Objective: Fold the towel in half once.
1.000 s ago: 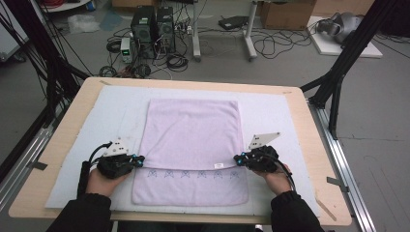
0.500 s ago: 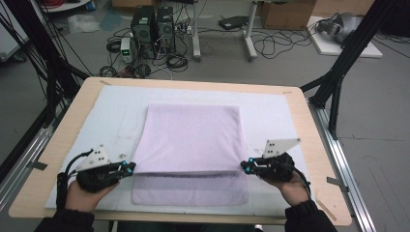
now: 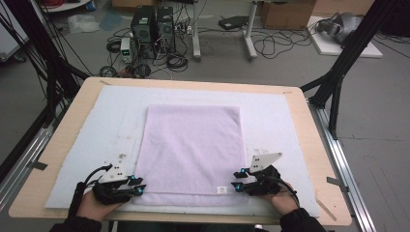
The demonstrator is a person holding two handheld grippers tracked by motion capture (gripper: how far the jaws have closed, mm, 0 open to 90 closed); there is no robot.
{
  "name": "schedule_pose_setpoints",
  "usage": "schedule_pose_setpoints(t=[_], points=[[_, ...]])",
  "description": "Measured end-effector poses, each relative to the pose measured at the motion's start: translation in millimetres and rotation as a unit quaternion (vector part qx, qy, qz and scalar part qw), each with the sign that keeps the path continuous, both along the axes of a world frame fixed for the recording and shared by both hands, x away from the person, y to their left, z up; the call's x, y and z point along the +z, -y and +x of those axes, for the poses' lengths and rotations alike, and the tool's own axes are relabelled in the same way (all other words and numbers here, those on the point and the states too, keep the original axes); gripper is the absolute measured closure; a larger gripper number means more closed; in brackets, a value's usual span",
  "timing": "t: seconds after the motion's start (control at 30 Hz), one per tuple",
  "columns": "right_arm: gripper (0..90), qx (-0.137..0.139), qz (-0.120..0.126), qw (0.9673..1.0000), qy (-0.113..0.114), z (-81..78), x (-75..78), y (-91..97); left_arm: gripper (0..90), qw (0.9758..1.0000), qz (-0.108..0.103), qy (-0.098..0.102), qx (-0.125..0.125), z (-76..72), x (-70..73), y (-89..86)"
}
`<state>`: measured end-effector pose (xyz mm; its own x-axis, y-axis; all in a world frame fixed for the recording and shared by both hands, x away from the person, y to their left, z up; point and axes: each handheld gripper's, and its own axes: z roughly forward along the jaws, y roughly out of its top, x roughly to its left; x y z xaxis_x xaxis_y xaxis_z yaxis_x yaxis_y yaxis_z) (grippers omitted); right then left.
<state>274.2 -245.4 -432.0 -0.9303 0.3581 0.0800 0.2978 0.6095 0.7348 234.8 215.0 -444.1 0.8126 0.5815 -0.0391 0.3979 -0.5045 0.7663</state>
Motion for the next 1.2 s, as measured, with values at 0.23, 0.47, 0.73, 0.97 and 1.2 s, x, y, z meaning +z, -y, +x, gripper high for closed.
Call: schedule_pose_setpoints(t=[0.23, 0.47, 0.73, 0.97, 1.2], points=[[86.5, 0.007, -0.027, 0.9996, 0.003, -2.7, -5.6, -4.4, 88.2, 1.0000, 0.001, 0.005, 0.008, -1.9, 1.6, 0.8], [87.1, 0.001, 0.001, 0.9999, 0.011, -5.0, 7.7, 0.1, 88.3, 0.9993, -0.028, 0.017, 0.015, -5.5, 14.3, -5.4], [87.1, -0.008, 0.025, 0.9993, 0.026, -11.1, 23.5, 5.1, 88.3, 0.9985, -0.039, 0.034, 0.019, -13.6, 28.8, -9.5], [87.1, 0.007, 0.027, 0.9995, 0.016, -24.8, 23.9, 8.4, 88.2, 0.9989, -0.036, 0.029, 0.003, -35.0, 29.8, -9.3], [73.7, 0.012, 0.032, 0.9994, -0.008, -24.1, 13.7, 7.9, 74.9, 0.9995, -0.025, 0.009, -0.015, -36.6, 14.4, -3.5]])
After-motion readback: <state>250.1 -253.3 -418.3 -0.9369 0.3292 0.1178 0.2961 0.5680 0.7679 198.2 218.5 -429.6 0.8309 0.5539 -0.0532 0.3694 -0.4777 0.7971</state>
